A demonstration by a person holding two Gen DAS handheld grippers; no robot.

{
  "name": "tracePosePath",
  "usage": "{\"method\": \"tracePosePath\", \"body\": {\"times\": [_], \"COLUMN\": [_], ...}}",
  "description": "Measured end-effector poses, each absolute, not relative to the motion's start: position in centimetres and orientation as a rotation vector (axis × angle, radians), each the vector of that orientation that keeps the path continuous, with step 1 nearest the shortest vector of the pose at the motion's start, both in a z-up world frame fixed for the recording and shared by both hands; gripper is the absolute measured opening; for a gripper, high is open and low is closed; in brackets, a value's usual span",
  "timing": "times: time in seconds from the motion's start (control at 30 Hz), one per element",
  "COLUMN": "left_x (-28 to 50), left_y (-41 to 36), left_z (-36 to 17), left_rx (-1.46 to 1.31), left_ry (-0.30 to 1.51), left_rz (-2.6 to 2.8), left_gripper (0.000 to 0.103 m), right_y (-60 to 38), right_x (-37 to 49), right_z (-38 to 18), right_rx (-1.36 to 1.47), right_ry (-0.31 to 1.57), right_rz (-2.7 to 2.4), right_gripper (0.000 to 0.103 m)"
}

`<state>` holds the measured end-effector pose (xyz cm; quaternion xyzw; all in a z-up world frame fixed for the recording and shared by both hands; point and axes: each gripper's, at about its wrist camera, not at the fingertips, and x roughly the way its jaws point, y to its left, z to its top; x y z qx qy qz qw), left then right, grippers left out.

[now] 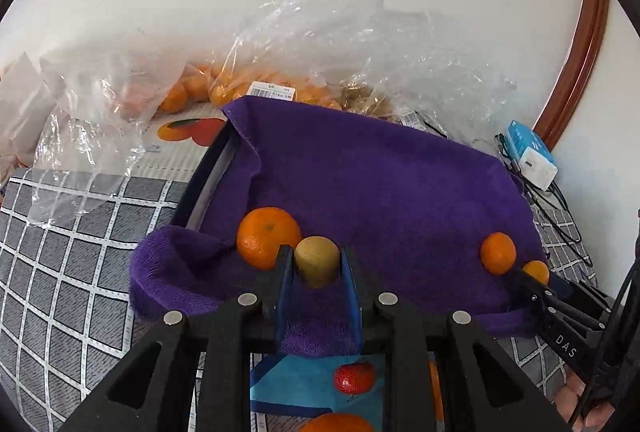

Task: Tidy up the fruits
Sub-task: 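Carry the orange and the yellow-green fruit over the purple towel tray, then lower the orange and yellow-green fruit onto the towel and open both tools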

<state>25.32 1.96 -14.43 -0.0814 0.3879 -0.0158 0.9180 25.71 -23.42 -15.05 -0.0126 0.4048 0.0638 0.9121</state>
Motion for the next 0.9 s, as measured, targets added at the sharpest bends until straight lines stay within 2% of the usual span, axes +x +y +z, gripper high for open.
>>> {"method": "tracePosePath", "body": {"times": [0.2,0.4,0.5,0.9], "left_x": [26.0,26.0,25.9,25.7], "left_y": [1.5,1.3,1.2,0.5], "left_z": [-15.6,-16.0,-16.0,-16.1], "left_rx": [-0.148,-0.131,-0.119,-0.053], "left_ry": [0.834,0.815,0.810,0.777], "left_rz": [-0.050,-0.041,-0.034,0.003], "left_gripper": [0.023,0.023,0.023,0.023], "right_y": [-22.8,-23.0,-23.1,-24.1], "right_x": [25.6,25.1,25.0,24.7], "right_z": [-15.2,-15.1,-15.0,-14.5], "right_rx": [-0.088,-0.070,-0.052,0.005], "right_ry": [0.818,0.796,0.787,0.752], "right_rz": [0.109,0.129,0.144,0.115], "right_gripper": [0.036,0.041,0.047,0.047]}}
